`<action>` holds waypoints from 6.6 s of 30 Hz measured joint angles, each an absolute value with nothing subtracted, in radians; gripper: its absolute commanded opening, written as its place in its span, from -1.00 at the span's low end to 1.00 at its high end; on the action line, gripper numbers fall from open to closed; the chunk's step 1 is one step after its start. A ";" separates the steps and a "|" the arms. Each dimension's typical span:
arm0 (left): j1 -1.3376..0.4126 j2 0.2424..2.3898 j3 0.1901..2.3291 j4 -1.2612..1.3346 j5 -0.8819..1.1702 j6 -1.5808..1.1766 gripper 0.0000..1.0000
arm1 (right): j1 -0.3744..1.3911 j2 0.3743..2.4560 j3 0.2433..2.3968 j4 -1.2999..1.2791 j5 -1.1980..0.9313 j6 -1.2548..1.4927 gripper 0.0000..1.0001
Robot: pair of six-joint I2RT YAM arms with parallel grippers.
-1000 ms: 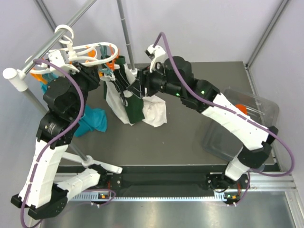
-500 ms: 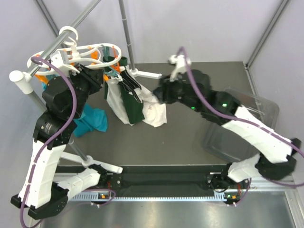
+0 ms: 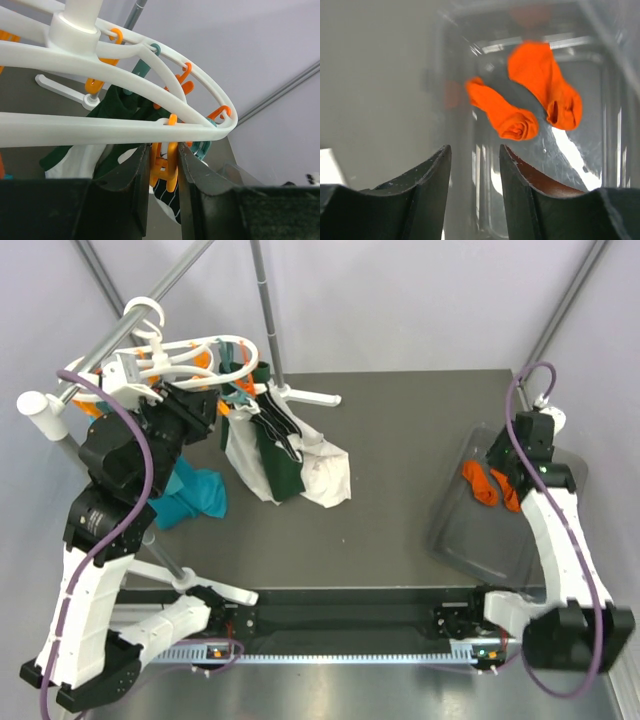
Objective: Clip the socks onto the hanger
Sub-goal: Open the clamp at the hanger, then adjust the sock in the bin, then pick up the sock from the bin.
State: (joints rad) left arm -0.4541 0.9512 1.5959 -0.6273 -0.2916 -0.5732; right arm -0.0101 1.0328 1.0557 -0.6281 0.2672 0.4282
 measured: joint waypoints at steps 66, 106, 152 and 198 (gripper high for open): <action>-0.452 0.868 1.445 -0.473 -0.239 -0.562 -1.00 | -0.189 1.671 1.011 -0.441 0.117 0.350 -0.75; -0.451 0.800 1.368 -0.423 -0.179 -0.601 -1.00 | -0.163 1.009 0.919 -0.792 0.065 0.517 -0.09; -0.446 0.755 1.245 -0.285 -0.109 -0.626 -1.00 | -0.026 1.240 0.603 -0.544 -0.258 -1.082 -0.66; -0.446 0.748 1.270 -0.337 -0.123 -0.630 -1.00 | 1.287 1.406 1.683 -0.804 0.114 0.636 -1.00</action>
